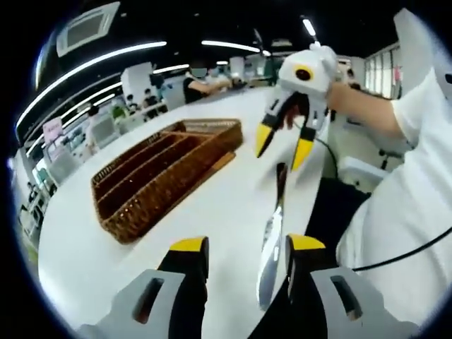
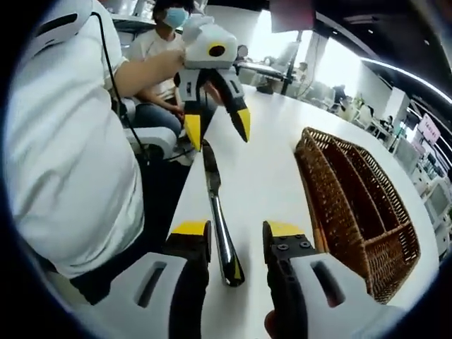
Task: Arrange the knives, forks, and spoons in their matching storage slots by inserting each utensil handle-first until every utensil is classified and aligned in the correct compartment
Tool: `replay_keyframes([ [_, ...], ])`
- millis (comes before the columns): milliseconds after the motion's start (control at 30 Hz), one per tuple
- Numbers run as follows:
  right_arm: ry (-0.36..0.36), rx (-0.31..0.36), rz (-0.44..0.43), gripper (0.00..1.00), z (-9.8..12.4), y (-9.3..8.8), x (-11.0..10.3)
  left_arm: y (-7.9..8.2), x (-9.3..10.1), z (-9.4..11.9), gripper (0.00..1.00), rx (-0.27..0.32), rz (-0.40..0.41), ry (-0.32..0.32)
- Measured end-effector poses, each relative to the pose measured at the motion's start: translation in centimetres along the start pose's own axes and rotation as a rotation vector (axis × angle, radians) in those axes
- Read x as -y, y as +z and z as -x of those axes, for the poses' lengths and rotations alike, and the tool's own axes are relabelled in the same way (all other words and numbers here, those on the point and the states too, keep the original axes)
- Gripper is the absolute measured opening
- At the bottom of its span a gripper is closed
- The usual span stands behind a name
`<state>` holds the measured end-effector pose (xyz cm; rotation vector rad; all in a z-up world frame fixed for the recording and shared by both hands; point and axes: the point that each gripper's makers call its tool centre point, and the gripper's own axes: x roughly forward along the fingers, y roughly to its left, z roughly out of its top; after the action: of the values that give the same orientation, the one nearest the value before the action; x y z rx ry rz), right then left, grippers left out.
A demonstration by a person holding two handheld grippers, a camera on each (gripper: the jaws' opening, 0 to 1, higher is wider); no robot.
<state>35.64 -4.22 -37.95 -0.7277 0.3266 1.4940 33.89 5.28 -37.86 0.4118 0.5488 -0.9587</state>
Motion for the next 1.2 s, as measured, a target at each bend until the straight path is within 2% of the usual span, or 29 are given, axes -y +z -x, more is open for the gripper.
replay_keyframes([
  [133, 0.018, -0.028, 0.001, 0.27, -0.3, -0.3, -0.2, -0.6, 0.4, -0.3, 0.36, -0.044, -0.015, -0.016],
  [333, 0.041, -0.064, 0.006, 0.25, -0.5, -0.5, -0.6, -0.7, 0.4, -0.4, 0.32, -0.078, -0.015, -0.029],
  [600, 0.081, -0.111, 0.012, 0.23, -0.7, -1.2, -1.2, -1.4, 1.0, -1.1, 0.28, -0.173, -0.07, -0.064],
  [900, 0.1, -0.13, 0.007, 0.22, -0.7, -1.5, -1.4, -1.8, 1.0, -1.3, 0.25, -0.237, -0.076, -0.086],
  [1033, 0.105, -0.134, 0.004, 0.21, -0.7, -1.5, -1.3, -2.2, 1.1, -1.3, 0.21, -0.285, -0.071, -0.105],
  [1200, 0.112, -0.132, 0.002, 0.21, -0.8, -1.3, -1.4, -2.5, 1.2, -1.2, 0.21, -0.32, -0.097, -0.122],
])
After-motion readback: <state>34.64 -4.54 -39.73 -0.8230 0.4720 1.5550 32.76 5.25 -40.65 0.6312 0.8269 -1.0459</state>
